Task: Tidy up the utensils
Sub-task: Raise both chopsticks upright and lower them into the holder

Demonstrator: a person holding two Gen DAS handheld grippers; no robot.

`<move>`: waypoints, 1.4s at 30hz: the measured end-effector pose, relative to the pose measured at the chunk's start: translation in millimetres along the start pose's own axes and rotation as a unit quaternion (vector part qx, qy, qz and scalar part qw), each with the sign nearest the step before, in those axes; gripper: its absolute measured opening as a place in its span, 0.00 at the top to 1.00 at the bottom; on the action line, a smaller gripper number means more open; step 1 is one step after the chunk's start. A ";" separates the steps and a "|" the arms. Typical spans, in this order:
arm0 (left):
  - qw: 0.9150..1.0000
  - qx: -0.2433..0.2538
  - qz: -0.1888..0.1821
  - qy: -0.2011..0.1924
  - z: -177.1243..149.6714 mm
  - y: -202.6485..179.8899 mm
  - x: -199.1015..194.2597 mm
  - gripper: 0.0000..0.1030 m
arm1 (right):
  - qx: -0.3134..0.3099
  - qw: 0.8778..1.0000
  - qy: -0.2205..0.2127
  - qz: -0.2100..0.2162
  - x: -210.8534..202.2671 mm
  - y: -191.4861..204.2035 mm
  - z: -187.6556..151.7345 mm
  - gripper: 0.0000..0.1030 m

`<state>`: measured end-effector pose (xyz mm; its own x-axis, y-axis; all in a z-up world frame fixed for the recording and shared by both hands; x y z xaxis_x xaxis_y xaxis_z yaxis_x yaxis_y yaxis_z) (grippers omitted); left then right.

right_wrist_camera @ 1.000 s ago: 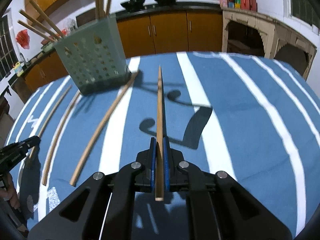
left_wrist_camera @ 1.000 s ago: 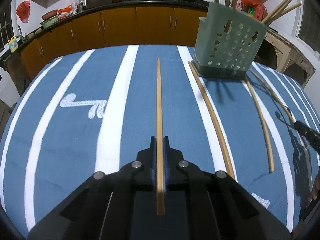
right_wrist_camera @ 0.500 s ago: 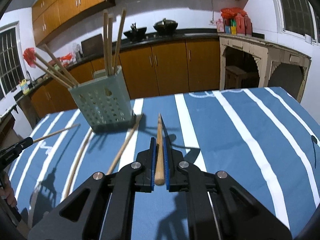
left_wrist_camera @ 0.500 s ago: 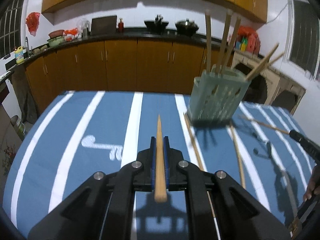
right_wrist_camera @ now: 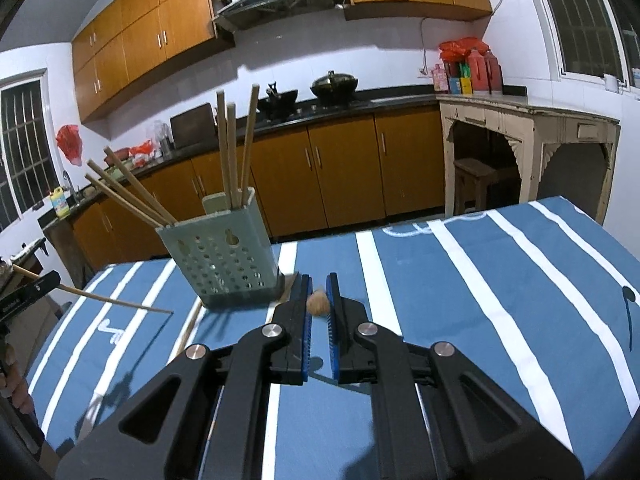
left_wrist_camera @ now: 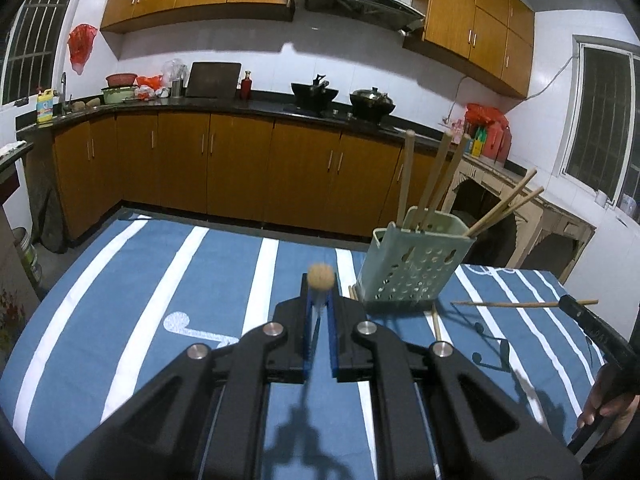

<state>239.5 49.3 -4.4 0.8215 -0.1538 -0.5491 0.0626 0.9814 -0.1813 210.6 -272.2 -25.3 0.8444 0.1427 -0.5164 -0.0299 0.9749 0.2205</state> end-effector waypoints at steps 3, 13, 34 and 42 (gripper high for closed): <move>1.000 0.000 -0.002 -0.014 10.8 -1.4 -9.2 0.93 | 0.003 1.000 -0.017 0.012 -7.8 4.3 15.1 0.92; 0.998 0.009 -0.030 -0.047 41.8 -16.1 -37.8 0.93 | 0.007 0.997 -0.053 0.050 -31.0 18.5 53.8 0.93; 0.985 0.041 -0.096 -0.140 128.4 -113.6 -69.0 0.93 | -0.038 0.974 -0.193 0.109 -72.6 91.0 154.7 0.92; 0.986 0.031 -0.071 -0.149 142.8 -119.2 -39.6 0.93 | -0.041 0.977 -0.193 0.083 -32.1 91.8 157.6 0.93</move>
Point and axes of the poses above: each gripper's, at about its wrist camera, not at the fingertips, and x roughly the way its jaws point, y to its left, z to its top, the point moved 9 cm from there along x, roughly the way its jaws point, and after that the axes turned 6 degrees about y, right-handed, at the moved point
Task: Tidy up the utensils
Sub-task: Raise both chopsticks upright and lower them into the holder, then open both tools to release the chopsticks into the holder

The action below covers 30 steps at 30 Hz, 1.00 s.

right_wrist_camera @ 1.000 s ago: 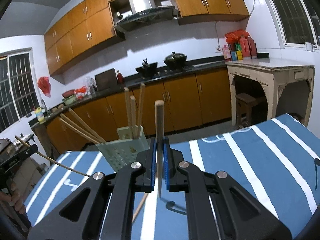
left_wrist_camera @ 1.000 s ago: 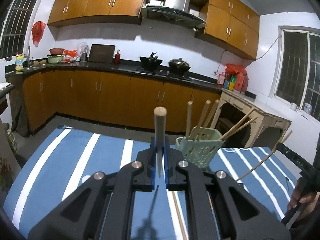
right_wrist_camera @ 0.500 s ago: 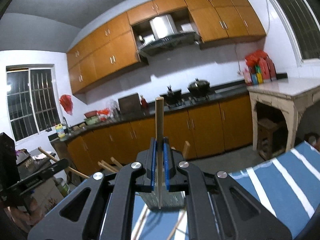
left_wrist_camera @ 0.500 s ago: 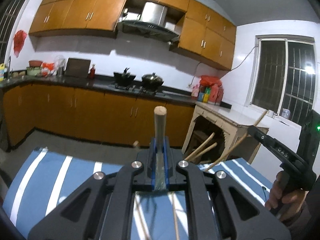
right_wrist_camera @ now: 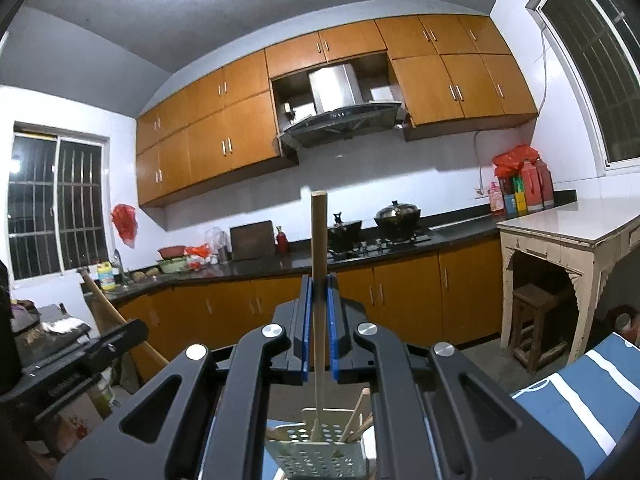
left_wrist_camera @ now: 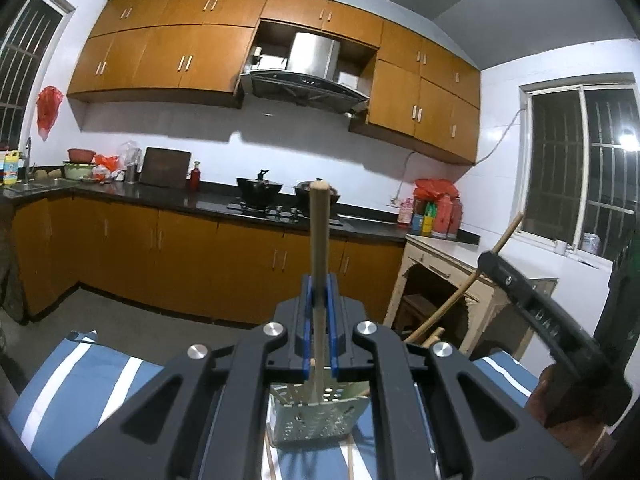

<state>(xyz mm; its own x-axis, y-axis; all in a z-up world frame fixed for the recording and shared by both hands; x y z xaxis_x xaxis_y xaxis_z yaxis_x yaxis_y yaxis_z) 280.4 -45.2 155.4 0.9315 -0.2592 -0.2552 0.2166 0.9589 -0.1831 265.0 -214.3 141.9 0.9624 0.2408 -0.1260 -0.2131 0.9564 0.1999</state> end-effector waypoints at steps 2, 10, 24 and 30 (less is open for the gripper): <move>1.000 -0.007 0.007 0.003 -3.7 5.3 11.5 0.93 | -0.003 1.000 0.015 -0.007 14.0 -3.1 -12.4 0.93; 1.000 -0.009 0.016 0.002 -10.1 14.3 36.6 0.93 | -0.003 0.999 0.043 -0.017 31.8 -6.0 -30.5 0.92; 0.999 -0.005 0.023 -0.042 32.6 10.8 34.2 0.93 | -0.003 0.999 0.035 -0.008 28.5 -2.0 -13.7 0.93; 0.999 -0.022 0.029 -0.031 25.2 16.1 45.6 0.93 | -0.007 0.999 0.041 -0.009 33.1 -1.4 -18.5 0.93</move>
Point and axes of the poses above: each gripper's, at about its wrist camera, not at the fingertips, and x roughly the way its jaws point, y to its left, z to its top, the point moved 9 cm from there along x, roughly the way its jaws point, and after that the axes turned 6 degrees about y, right-handed, at the moved point
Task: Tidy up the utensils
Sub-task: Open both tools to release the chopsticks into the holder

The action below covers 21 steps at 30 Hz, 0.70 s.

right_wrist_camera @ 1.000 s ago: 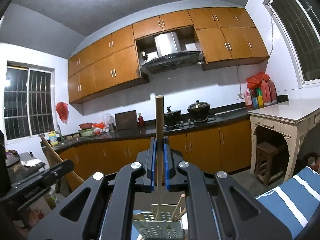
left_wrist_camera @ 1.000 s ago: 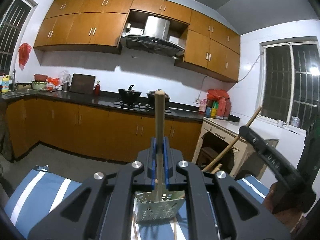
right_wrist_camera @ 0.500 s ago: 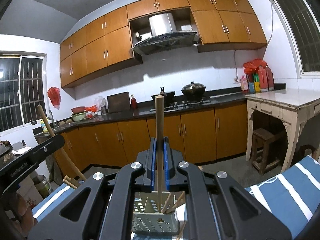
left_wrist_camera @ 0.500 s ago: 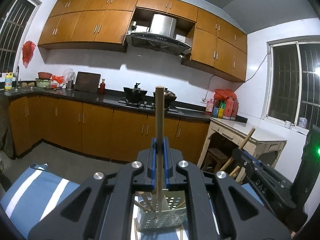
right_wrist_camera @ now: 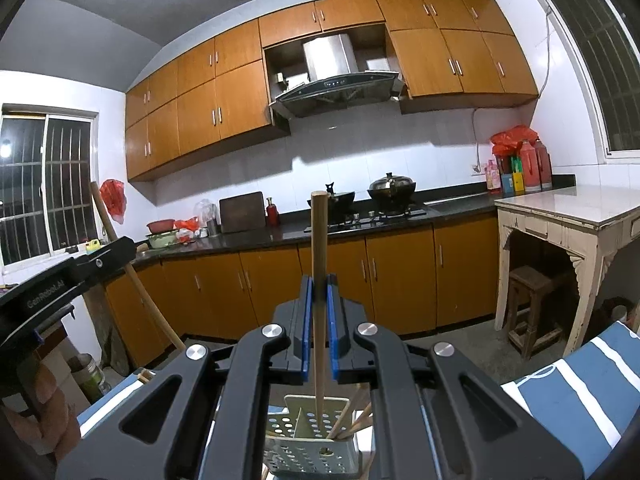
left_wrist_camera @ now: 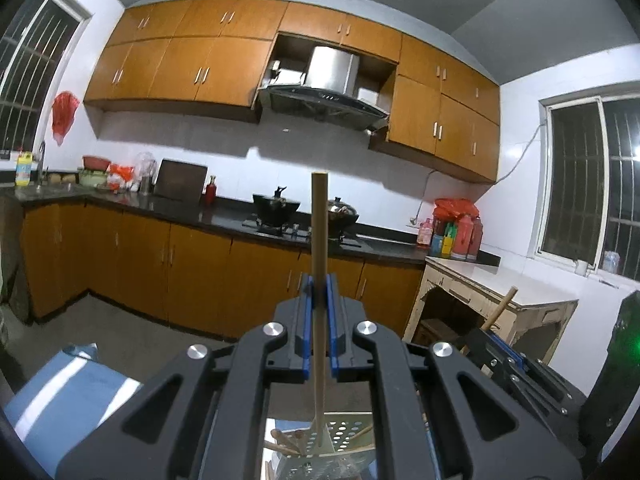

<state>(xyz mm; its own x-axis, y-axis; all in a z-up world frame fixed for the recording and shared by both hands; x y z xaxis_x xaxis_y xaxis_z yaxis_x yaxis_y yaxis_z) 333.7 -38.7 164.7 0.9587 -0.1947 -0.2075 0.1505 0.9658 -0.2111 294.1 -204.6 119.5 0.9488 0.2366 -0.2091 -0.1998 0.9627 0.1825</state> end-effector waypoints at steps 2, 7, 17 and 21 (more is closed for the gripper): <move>1.000 0.003 0.003 0.001 -1.9 0.4 2.7 0.93 | 0.000 1.000 0.002 -0.001 2.3 -0.3 -1.9 0.93; 1.000 0.013 0.012 0.009 -19.6 2.5 15.5 0.93 | 0.009 1.000 0.025 -0.005 14.2 -3.4 -14.7 0.92; 0.997 0.006 0.029 0.069 -52.7 23.1 28.8 0.72 | 0.007 0.998 0.062 -0.009 0.5 -11.5 -41.5 0.65; 0.996 0.003 0.040 0.082 -57.0 37.8 14.4 0.69 | 0.013 0.997 0.069 -0.013 -13.0 -15.7 -49.1 0.64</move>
Point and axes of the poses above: each gripper's, at about its wrist camera, not at the fingertips, and x roughly the way its jaws point, y to its left, z to its top, the point moved 9 cm from there along x, roughly the way its jaws point, and after that the axes turned 6 degrees about y, right-handed, at the moved point
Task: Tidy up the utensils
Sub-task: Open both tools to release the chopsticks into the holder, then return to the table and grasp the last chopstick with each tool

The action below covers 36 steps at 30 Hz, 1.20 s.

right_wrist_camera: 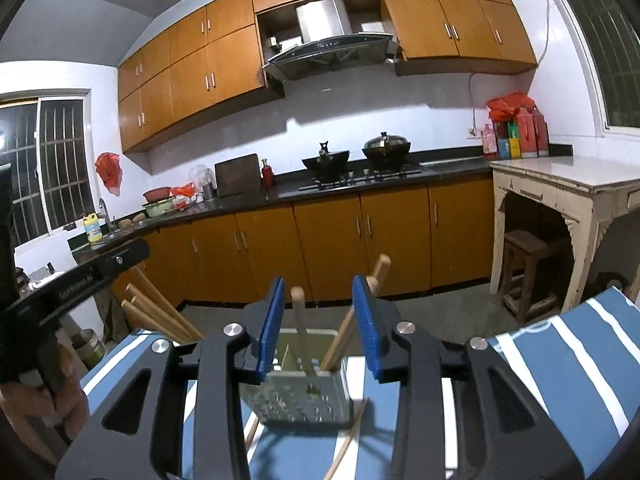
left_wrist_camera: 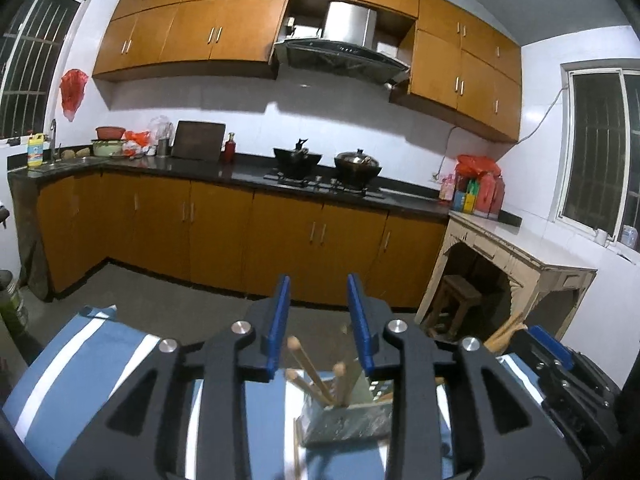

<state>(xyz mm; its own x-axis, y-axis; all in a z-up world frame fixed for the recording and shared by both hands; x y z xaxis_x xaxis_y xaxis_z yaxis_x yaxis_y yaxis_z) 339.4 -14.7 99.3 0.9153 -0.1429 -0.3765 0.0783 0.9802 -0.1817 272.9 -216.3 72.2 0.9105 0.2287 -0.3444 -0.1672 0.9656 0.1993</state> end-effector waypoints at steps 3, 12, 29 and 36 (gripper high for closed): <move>1.000 -0.008 0.008 0.009 -8.5 13.7 -12.5 0.66 | 0.012 1.000 0.006 -0.003 -11.2 -6.9 -6.5 0.64; 0.997 -0.012 0.050 0.061 -78.1 60.9 -34.5 0.62 | 0.042 0.993 0.107 -0.022 -2.5 -27.5 -84.9 0.64; 0.970 -0.004 0.052 0.235 -226.4 75.5 1.1 0.61 | 0.002 0.953 0.300 -0.040 51.9 0.0 -229.6 0.89; 0.963 0.025 0.014 0.269 -249.0 38.5 11.3 0.59 | 0.062 0.952 0.282 -0.104 40.5 -67.1 -220.9 0.92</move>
<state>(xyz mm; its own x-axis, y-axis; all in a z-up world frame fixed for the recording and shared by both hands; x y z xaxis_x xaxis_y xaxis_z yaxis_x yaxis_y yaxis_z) 254.4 -12.6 -138.2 0.5819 -0.1533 -0.7987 0.0872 0.9882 -0.1261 237.5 -244.4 -157.8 0.5648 0.0986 -0.8193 0.0719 0.9832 0.1679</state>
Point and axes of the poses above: each gripper's, at about its wrist camera, not at the fingertips, and x roughly the way its jaws point, y to its left, z to its top, the point moved 9 cm from there along x, roughly the way its jaws point, and after that the axes turned 6 degrees about y, right-handed, at the moved point
